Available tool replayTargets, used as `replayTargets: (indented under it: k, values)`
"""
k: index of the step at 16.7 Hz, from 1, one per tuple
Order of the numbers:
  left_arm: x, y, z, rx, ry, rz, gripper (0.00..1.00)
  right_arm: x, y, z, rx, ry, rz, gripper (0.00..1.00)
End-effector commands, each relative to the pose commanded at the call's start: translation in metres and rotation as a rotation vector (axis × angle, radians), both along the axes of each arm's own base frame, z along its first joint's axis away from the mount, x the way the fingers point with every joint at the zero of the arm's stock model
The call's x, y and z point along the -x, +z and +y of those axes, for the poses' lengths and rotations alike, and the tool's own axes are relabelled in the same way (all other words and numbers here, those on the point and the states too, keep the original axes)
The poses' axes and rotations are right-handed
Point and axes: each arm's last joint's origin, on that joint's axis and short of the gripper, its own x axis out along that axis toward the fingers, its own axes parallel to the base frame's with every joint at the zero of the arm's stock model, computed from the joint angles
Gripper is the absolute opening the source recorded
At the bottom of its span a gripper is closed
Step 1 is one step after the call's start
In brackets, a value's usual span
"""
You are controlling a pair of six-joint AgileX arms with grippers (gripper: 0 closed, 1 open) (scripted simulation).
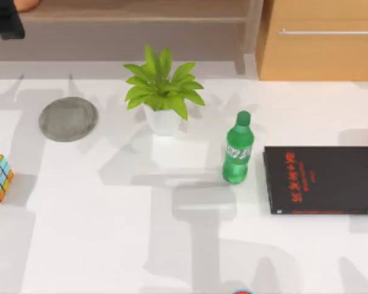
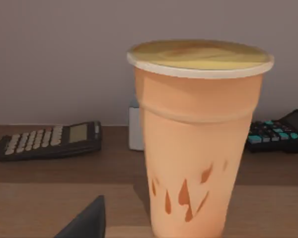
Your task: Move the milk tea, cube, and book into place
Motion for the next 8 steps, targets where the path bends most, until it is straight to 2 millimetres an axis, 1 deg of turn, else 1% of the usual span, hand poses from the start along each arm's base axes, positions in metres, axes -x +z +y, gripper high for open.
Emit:
replayTargets:
  k: [2,4,6,8]
  values:
    - [-0.033,-0.015,0.000,0.000,-0.002,0.009,1.00,0.000,0.000,0.000,0.000,0.000,0.000,1.00]
    - [-0.057,-0.029,0.000,-0.001,-0.004,0.008,1.00,0.000,0.000,0.000,0.000,0.000,0.000,1.00]
    - [-0.073,-0.039,0.000,-0.002,-0.006,0.003,1.00,0.000,0.000,0.000,0.000,0.000,0.000,1.00]
    - [-0.080,-0.044,0.000,-0.002,-0.006,0.000,1.00,0.000,0.000,0.000,0.000,0.000,0.000,1.00]
